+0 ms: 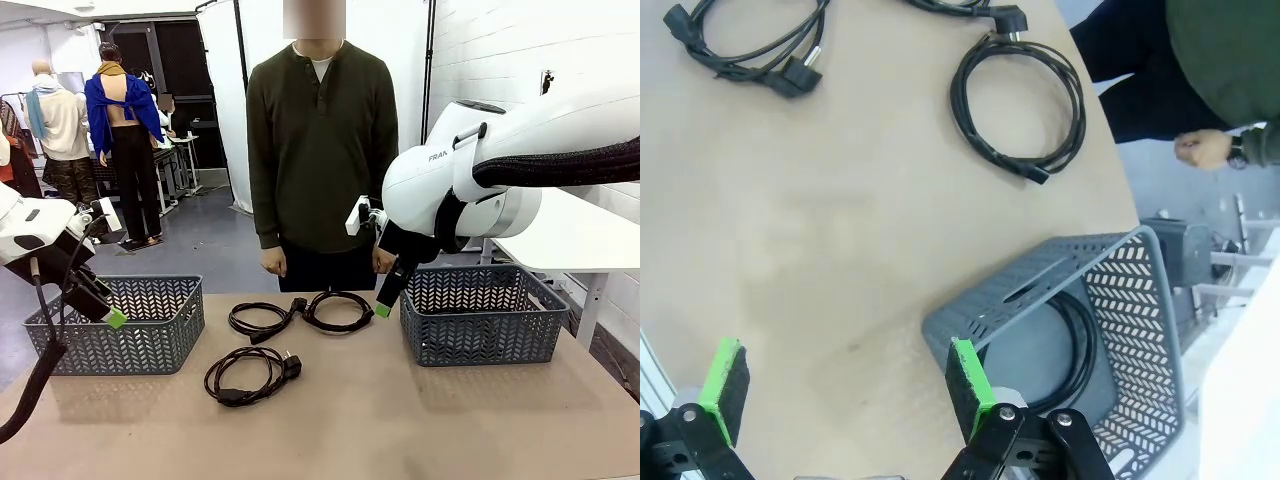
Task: Organize the cables according to human instructions.
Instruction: Pick up a bundle of cables and place it in the basket indicated by the human.
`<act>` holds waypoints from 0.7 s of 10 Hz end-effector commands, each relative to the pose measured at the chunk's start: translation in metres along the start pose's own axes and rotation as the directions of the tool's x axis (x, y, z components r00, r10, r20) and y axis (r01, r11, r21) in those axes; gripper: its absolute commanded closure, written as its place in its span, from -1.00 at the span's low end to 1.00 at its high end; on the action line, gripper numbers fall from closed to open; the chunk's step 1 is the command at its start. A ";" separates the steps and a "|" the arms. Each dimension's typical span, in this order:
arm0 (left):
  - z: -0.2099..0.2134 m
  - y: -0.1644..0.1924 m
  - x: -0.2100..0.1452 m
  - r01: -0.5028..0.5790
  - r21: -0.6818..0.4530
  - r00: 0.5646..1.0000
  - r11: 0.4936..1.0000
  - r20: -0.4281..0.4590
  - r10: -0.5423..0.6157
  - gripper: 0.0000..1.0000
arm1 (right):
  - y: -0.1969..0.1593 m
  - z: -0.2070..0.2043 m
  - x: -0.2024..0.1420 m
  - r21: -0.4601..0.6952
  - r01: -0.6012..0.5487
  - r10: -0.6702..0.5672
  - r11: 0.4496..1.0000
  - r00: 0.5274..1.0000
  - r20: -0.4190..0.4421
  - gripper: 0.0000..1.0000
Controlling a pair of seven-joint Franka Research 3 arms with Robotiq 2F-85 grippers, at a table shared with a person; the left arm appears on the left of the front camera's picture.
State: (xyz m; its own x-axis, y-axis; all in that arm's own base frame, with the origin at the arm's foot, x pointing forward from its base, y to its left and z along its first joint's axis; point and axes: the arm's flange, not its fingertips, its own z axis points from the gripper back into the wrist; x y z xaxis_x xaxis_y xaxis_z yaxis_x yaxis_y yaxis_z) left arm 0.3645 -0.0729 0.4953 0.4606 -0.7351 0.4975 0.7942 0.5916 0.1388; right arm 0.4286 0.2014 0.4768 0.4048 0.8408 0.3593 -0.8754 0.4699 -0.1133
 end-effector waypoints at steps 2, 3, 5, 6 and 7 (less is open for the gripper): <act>0.000 -0.001 -0.001 -0.013 -0.010 1.000 1.000 0.006 0.014 -1.00 | 0.000 0.000 0.000 -0.002 -0.002 0.002 1.000 1.000 0.000 -1.00; 0.000 -0.001 -0.001 -0.013 -0.010 1.000 1.000 0.006 0.014 -1.00 | 0.000 0.000 0.000 -0.002 -0.002 0.002 1.000 1.000 0.000 -1.00; 0.000 -0.001 -0.001 -0.013 -0.010 1.000 1.000 0.006 0.014 -1.00 | 0.000 0.000 0.000 -0.002 -0.002 0.002 1.000 1.000 0.000 -1.00; 0.000 -0.001 -0.001 -0.013 -0.010 1.000 1.000 0.006 0.014 -1.00 | 0.000 0.000 0.000 -0.002 -0.002 0.002 1.000 1.000 0.000 -1.00; 0.000 -0.001 -0.001 -0.013 -0.010 1.000 1.000 0.006 0.014 -1.00 | 0.000 0.000 0.000 -0.002 -0.002 0.002 1.000 1.000 0.000 -1.00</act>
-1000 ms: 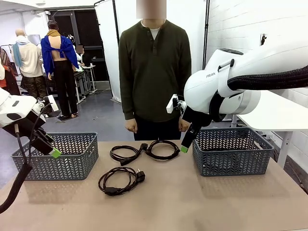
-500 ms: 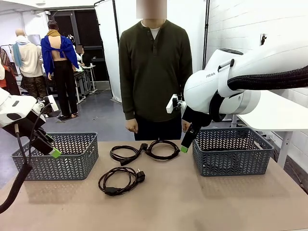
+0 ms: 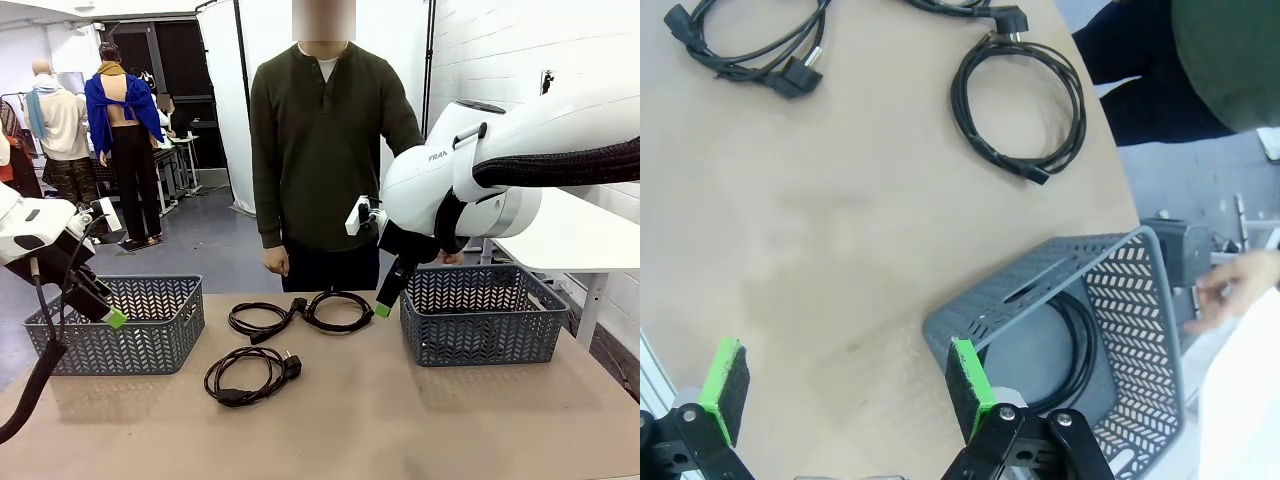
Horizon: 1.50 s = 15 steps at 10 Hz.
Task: Organize the cables according to human instructions.
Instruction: Pick up a bundle of cables and place it in the basket indicated by the human.
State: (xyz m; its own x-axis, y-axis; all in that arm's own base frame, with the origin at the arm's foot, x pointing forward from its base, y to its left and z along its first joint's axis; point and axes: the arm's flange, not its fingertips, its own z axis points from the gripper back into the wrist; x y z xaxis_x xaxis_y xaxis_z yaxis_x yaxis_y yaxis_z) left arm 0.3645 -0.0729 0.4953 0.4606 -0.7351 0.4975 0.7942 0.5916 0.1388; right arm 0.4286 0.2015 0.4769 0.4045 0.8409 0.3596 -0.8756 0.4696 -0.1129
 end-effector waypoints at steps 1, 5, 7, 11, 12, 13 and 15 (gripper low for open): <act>0.000 -0.001 -0.001 -0.013 -0.010 1.000 1.000 0.006 0.014 -1.00 | 0.000 0.000 0.000 -0.002 -0.002 0.002 1.000 1.000 -0.001 -1.00; 0.000 -0.001 -0.001 -0.013 -0.010 1.000 1.000 0.006 0.014 -1.00 | 0.000 0.000 0.000 -0.002 -0.002 0.002 1.000 1.000 -0.001 -1.00; 0.000 -0.001 -0.001 -0.013 -0.010 1.000 1.000 0.006 0.014 -1.00 | 0.000 0.000 0.000 -0.002 -0.002 0.002 1.000 1.000 -0.001 -1.00; 0.000 -0.001 -0.001 -0.013 -0.010 1.000 1.000 0.006 0.014 -1.00 | 0.000 0.000 0.000 -0.002 -0.002 0.002 1.000 1.000 -0.001 -1.00; 0.000 -0.001 -0.001 -0.013 -0.010 1.000 1.000 0.006 0.014 -1.00 | 0.000 0.000 0.000 -0.002 -0.002 0.002 1.000 1.000 -0.001 -1.00; 0.000 -0.001 -0.001 -0.013 -0.010 1.000 1.000 0.006 0.014 -1.00 | 0.000 0.000 0.000 -0.002 -0.002 0.002 1.000 1.000 -0.001 -1.00; 0.000 -0.001 -0.001 -0.013 -0.010 1.000 1.000 0.006 0.014 -1.00 | -0.006 -0.003 -0.001 -0.014 -0.014 0.013 1.000 1.000 -0.022 -1.00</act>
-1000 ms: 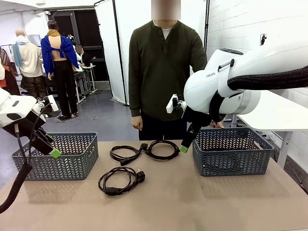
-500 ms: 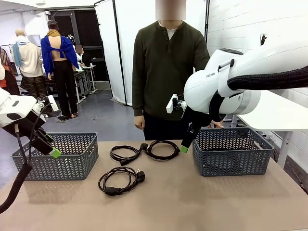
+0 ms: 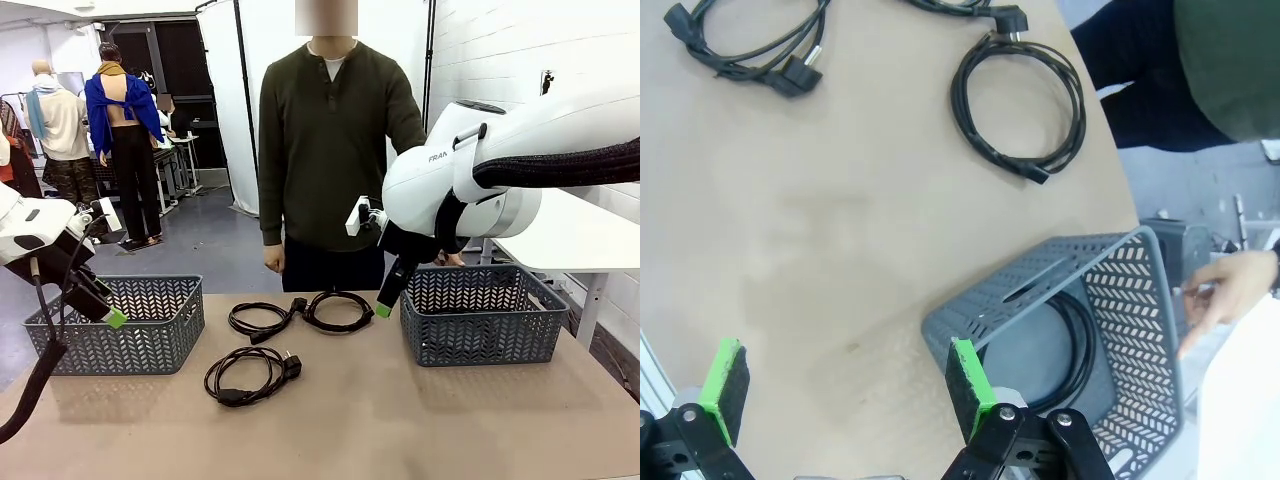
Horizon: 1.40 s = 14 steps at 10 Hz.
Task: Organize the cables according to human instructions.
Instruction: Pick up a bundle of cables and place it in the basket indicated by the human.
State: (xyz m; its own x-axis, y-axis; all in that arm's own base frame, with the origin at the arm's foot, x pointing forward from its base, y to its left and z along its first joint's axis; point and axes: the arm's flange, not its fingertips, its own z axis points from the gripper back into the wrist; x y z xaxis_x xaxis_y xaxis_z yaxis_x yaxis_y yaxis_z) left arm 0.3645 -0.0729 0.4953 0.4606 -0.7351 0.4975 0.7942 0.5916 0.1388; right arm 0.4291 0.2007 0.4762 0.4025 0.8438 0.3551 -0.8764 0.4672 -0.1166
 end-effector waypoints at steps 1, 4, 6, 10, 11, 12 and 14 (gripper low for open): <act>0.000 -0.001 -0.001 -0.013 -0.010 1.000 1.000 0.006 0.014 -1.00 | -0.017 -0.001 0.006 -0.012 -0.030 0.029 0.999 0.999 -0.041 -1.00; 0.000 -0.001 -0.001 -0.013 -0.010 1.000 1.000 0.006 0.014 -1.00 | -0.057 -0.009 0.016 0.038 -0.166 0.169 0.985 0.981 -0.098 -1.00; 0.000 -0.001 -0.001 -0.013 -0.010 1.000 1.000 0.006 0.014 -1.00 | -0.082 -0.016 0.035 0.094 -0.275 0.286 0.957 0.949 -0.133 -1.00; 0.000 -0.001 -0.001 -0.013 -0.010 1.000 1.000 0.006 0.014 -1.00 | -0.107 -0.037 0.067 0.124 -0.497 0.511 0.859 0.847 -0.148 -1.00; 0.000 -0.001 -0.001 -0.013 -0.010 1.000 1.000 0.006 0.014 -1.00 | -0.107 -0.044 0.076 0.139 -0.538 0.555 0.831 0.817 -0.155 -1.00; 0.000 -0.001 -0.001 -0.013 -0.010 1.000 1.000 0.006 0.014 -1.00 | -0.105 -0.050 0.082 0.142 -0.550 0.568 0.823 0.805 -0.170 -1.00; 0.000 -0.001 -0.001 -0.013 -0.010 1.000 1.000 0.006 0.014 -1.00 | -0.100 -0.056 0.087 0.140 -0.545 0.563 0.826 0.802 -0.197 -1.00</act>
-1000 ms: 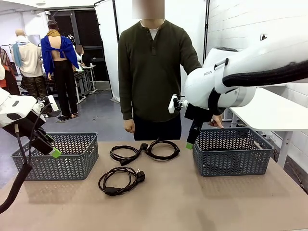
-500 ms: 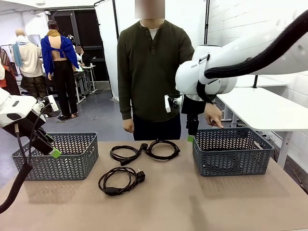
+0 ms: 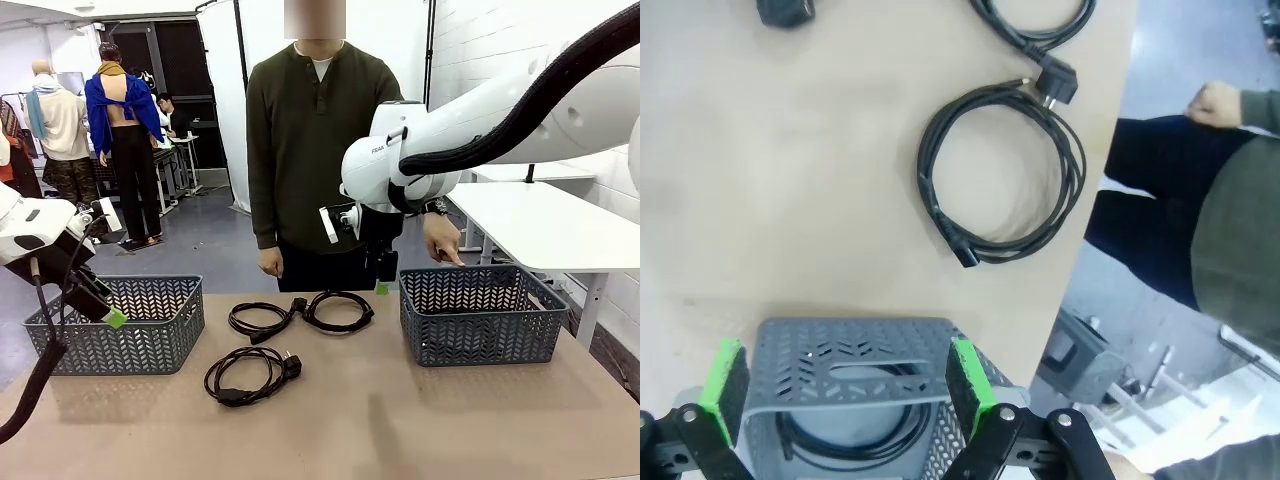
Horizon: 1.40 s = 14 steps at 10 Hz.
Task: Organize the cables according to human instructions.
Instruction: Pick up a bundle of cables and place it in the basket indicated by the human.
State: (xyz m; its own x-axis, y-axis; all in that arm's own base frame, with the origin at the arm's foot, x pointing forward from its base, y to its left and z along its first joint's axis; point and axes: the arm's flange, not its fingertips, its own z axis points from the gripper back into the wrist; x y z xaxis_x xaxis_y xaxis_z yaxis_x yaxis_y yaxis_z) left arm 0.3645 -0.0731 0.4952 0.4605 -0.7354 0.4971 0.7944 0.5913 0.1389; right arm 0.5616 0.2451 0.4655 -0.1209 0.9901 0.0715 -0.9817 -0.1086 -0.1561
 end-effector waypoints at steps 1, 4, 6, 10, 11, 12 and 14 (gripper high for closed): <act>0.000 -0.001 -0.001 -0.014 -0.009 1.000 1.000 0.007 0.014 -1.00 | 0.000 0.004 -0.004 -0.001 0.015 -0.015 1.000 1.000 0.011 -1.00; 0.000 -0.001 -0.001 -0.014 -0.009 1.000 1.000 0.007 0.014 -1.00 | 0.000 0.004 -0.004 -0.001 0.015 -0.015 1.000 1.000 0.011 -1.00; 0.000 -0.001 -0.001 -0.014 -0.009 1.000 1.000 0.007 0.014 -1.00 | 0.000 0.004 -0.004 -0.001 0.015 -0.015 1.000 1.000 0.011 -1.00; 0.000 -0.001 -0.001 -0.014 -0.009 1.000 1.000 0.007 0.014 -1.00 | 0.000 0.004 -0.004 -0.001 0.015 -0.015 1.000 1.000 0.011 -1.00; 0.000 -0.001 -0.001 -0.014 -0.009 1.000 1.000 0.007 0.014 -1.00 | -0.001 0.002 -0.003 -0.003 0.007 -0.007 1.000 1.000 0.005 -1.00; 0.000 -0.001 -0.001 -0.014 -0.009 1.000 1.000 0.007 0.014 -1.00 | -0.006 -0.007 -0.004 -0.015 0.015 -0.015 1.000 1.000 -0.002 -1.00; 0.000 -0.001 -0.001 -0.014 -0.009 1.000 1.000 0.007 0.014 -1.00 | -0.017 -0.024 0.000 -0.013 -0.007 0.007 1.000 1.000 -0.004 -1.00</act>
State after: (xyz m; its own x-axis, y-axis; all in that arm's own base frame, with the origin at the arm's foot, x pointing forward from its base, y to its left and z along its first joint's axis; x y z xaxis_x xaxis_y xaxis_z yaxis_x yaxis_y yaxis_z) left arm 0.3645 -0.0731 0.4952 0.4604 -0.7354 0.4972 0.7944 0.5913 0.1389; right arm 0.5699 0.2446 0.4518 -0.1158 0.9901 0.0800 -0.9831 -0.1027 -0.1513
